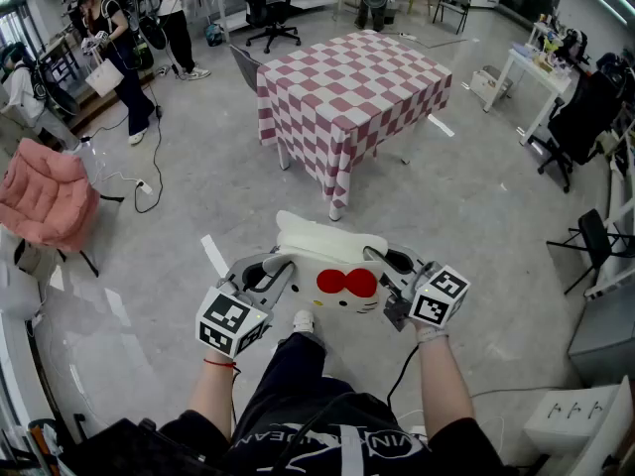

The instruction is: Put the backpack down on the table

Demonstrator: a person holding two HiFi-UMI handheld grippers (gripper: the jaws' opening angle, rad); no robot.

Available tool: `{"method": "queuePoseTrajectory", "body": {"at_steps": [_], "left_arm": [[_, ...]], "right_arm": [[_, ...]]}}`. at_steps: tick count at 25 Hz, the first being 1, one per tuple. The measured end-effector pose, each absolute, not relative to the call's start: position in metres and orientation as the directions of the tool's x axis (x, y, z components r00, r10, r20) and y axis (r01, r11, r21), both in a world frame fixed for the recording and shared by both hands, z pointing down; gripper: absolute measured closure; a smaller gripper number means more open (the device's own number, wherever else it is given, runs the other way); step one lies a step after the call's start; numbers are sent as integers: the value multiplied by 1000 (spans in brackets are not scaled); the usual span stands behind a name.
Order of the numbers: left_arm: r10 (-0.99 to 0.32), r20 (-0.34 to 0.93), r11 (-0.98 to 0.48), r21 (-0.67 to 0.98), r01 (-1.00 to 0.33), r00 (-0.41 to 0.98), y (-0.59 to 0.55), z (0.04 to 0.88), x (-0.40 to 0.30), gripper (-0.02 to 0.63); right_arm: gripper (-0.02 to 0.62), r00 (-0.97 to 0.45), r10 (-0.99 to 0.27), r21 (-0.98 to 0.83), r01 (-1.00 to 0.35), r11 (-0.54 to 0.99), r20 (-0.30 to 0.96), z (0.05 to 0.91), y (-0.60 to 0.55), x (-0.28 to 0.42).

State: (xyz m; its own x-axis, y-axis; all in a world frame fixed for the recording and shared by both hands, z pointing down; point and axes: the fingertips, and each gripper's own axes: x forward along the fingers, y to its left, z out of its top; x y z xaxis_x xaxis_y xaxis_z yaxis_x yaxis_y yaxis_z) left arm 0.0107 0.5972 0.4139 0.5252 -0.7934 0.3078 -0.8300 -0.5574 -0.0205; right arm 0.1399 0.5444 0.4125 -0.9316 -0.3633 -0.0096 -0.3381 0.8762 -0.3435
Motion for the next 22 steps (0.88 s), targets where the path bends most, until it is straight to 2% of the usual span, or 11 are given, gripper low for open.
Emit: {"method": "queuePoseTrajectory", "body": {"at_steps": [22], "left_arm": [[-754, 313, -603, 20, -798, 578, 392, 424, -38, 551]], "right_arm": [[584, -898, -439, -347, -419, 839, 24, 420, 344, 94]]}}
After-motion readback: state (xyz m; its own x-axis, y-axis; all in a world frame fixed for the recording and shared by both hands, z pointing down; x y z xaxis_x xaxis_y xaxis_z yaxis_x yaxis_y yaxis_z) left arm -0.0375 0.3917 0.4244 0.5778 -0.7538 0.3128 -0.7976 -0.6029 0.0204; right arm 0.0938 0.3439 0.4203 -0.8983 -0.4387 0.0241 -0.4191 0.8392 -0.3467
